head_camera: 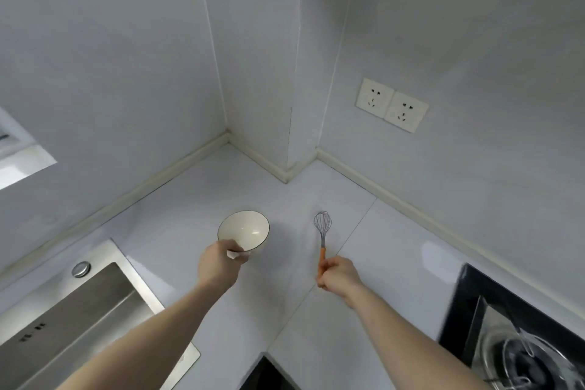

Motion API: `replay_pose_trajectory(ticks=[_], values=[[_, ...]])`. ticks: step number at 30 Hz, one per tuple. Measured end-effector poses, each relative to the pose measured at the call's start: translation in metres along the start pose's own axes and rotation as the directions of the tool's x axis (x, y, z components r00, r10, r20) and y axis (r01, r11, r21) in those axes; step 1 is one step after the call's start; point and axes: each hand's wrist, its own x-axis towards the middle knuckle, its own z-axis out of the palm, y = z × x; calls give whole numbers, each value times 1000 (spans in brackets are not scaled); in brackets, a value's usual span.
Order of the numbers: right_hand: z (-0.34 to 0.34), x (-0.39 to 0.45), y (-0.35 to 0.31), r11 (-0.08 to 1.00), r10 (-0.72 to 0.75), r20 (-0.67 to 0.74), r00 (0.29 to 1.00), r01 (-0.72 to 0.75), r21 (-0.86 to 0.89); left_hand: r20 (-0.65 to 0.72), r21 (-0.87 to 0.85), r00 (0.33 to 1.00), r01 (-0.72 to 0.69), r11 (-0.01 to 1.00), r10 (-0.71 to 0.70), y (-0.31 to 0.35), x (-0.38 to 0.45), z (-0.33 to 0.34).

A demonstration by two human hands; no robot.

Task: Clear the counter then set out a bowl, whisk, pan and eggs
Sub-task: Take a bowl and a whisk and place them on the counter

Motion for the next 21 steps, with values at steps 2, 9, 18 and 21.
replay_pose_trajectory(ticks=[2,9,18,21], values=[[8,9,-8,997,-16,-53,998,12,-71,7,20,1000,-13,1000,13,-2,17,1],[38,36,-23,913,-51,46,998,65,-402,47,33,996,-73,997,72,4,66,4],[70,55,-44,808,-32,110,993,91,-583,92,110,993,-84,990,74,8,104,11],[71,55,-49,774,-51,115,992,113,-623,95,120,989,-120,986,109,6,108,13]])
